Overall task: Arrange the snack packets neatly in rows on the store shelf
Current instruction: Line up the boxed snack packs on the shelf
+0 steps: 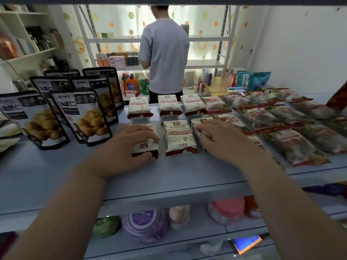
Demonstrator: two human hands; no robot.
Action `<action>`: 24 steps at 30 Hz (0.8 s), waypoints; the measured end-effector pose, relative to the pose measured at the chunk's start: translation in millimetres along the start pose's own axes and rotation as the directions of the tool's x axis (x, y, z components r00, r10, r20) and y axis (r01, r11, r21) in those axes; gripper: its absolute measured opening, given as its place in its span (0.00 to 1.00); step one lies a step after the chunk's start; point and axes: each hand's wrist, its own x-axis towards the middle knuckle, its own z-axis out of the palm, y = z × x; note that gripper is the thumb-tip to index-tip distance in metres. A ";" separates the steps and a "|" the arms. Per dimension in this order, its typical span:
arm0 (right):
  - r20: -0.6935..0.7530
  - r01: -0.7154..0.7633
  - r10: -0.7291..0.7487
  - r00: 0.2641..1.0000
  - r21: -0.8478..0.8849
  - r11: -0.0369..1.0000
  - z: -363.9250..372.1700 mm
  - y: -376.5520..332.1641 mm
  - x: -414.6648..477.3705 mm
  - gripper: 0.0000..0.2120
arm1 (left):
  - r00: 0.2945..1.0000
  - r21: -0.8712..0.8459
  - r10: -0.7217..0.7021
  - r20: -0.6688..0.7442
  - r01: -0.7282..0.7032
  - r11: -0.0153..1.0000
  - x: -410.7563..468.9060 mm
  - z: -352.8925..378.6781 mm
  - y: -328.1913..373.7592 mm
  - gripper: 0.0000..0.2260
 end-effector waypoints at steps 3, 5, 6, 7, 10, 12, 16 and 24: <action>-0.021 0.001 -0.001 1.000 0.012 1.000 3.0 -1.4 -2.2 0.20 | 0.999 -0.002 -0.032 -0.015 0.032 1.000 -1.1 -0.2 5.4 0.21; -0.041 0.005 -0.004 0.999 0.021 1.000 2.1 -4.5 -7.1 0.21 | 0.993 0.004 -0.088 -0.078 0.089 0.996 -1.4 -0.4 11.5 0.25; -0.059 0.011 -0.010 0.998 0.029 1.000 0.5 -7.0 -10.3 0.21 | 0.982 0.006 -0.135 -0.134 0.137 0.991 -1.8 -1.2 16.3 0.26; -0.082 0.029 -0.026 0.996 0.037 0.999 -1.3 -10.1 -13.8 0.22 | 0.965 0.014 -0.173 -0.195 0.179 0.984 -2.7 -1.9 21.8 0.25; -0.143 0.136 -0.130 0.981 0.032 0.990 -6.4 -22.4 -23.5 0.21 | 0.938 0.136 -0.163 -0.305 0.212 0.968 -13.1 -3.0 42.2 0.21; -0.161 0.216 -0.210 0.964 0.020 0.976 -8.6 -31.1 -26.3 0.20 | 0.936 0.232 -0.169 -0.308 0.246 0.941 -22.7 -3.7 56.6 0.21; -0.120 0.370 -0.368 0.922 -0.009 0.929 -8.6 -47.9 -21.1 0.19 | 0.913 0.296 -0.242 -0.329 0.343 0.892 -40.2 -4.1 75.4 0.21; -0.054 0.542 -0.539 0.840 0.072 0.837 -2.1 -79.8 -7.8 0.17 | 0.839 0.227 -0.425 -0.340 0.512 0.829 -87.3 -18.5 92.4 0.21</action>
